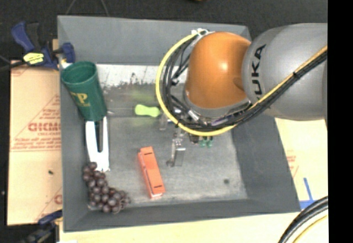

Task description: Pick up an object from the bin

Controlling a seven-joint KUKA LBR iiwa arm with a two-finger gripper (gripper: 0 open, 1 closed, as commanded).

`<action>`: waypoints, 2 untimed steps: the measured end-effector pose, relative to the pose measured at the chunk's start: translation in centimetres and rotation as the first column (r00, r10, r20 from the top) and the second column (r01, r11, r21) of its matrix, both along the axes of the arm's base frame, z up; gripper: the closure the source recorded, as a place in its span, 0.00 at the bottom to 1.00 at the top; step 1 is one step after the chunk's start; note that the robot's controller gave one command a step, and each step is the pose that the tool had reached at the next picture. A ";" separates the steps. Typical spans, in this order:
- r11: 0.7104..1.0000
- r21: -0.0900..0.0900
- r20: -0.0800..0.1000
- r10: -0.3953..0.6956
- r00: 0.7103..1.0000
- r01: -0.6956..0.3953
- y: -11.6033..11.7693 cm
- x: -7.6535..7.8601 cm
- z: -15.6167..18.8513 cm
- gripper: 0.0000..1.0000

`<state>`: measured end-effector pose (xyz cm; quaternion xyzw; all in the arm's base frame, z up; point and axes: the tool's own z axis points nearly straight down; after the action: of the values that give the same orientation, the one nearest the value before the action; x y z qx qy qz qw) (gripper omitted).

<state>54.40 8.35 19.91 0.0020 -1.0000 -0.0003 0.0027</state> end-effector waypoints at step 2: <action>0.874 -0.002 0.012 0.485 0.874 -0.485 1.7 2.3 -11.0 0.00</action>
Offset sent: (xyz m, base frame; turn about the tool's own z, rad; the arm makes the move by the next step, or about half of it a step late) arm 0.0240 0.0196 -0.1291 -0.5802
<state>56.72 10.04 8.93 0.2526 -0.9676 0.0001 -0.0034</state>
